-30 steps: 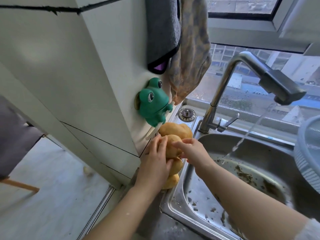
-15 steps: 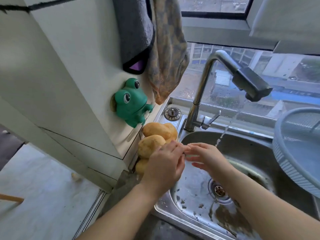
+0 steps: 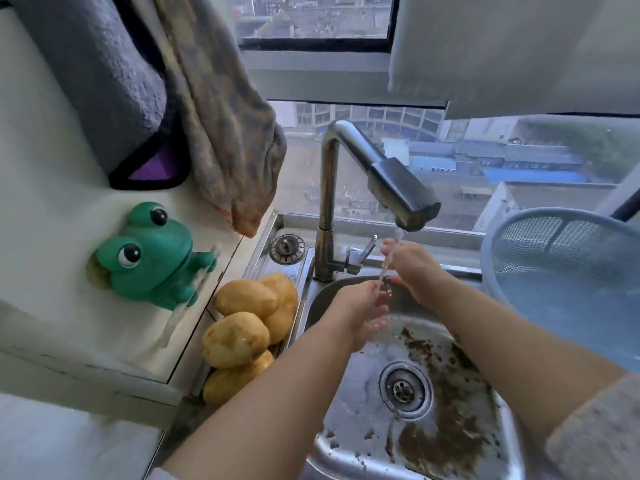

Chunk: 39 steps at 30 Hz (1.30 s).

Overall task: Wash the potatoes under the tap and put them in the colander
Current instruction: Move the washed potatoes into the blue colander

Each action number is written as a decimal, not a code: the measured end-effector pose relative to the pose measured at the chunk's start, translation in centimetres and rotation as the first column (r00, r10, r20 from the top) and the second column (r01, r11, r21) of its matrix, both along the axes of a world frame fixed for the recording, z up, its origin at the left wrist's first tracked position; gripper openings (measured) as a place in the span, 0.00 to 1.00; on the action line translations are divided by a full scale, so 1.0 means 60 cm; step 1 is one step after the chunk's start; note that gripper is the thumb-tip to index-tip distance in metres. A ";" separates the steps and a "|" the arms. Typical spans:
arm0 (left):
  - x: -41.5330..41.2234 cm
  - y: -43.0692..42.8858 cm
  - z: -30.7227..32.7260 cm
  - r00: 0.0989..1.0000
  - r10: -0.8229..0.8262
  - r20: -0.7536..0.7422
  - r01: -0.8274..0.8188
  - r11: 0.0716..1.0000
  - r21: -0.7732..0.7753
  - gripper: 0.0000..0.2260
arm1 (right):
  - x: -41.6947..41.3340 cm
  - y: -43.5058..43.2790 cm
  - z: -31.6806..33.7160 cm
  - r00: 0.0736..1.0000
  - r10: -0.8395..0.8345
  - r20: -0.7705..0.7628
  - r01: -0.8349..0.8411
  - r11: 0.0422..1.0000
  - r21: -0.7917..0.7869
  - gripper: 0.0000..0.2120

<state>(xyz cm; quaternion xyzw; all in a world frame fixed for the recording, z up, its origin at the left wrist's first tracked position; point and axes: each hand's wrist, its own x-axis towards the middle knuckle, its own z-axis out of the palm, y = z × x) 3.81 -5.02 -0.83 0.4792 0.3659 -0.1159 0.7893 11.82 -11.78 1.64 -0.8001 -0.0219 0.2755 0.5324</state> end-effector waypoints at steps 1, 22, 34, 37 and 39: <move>0.001 0.001 -0.003 1.000 -0.015 -0.024 0.015 1.000 0.001 0.09 | 0.010 0.004 0.003 1.000 0.017 -0.011 -0.017 1.000 -0.003 0.12; -0.017 0.046 -0.012 0.999 -0.004 -0.051 -0.001 0.996 -0.086 0.14 | 0.049 0.058 0.018 0.969 0.125 -0.211 -0.088 0.981 0.175 0.11; -0.013 0.040 0.012 0.998 0.017 -0.056 -0.019 0.999 -0.037 0.15 | 0.045 0.032 0.007 0.952 0.164 -0.257 -0.086 0.953 0.289 0.21; -0.016 0.041 0.015 0.995 -0.082 -0.054 0.082 0.997 0.003 0.16 | 0.037 0.017 0.000 0.960 0.165 -0.227 -0.094 0.951 0.295 0.21; -0.026 0.034 0.018 0.967 -0.245 -0.065 0.251 0.961 0.111 0.15 | 0.029 0.000 -0.009 0.973 0.133 -0.187 -0.082 0.963 0.258 0.19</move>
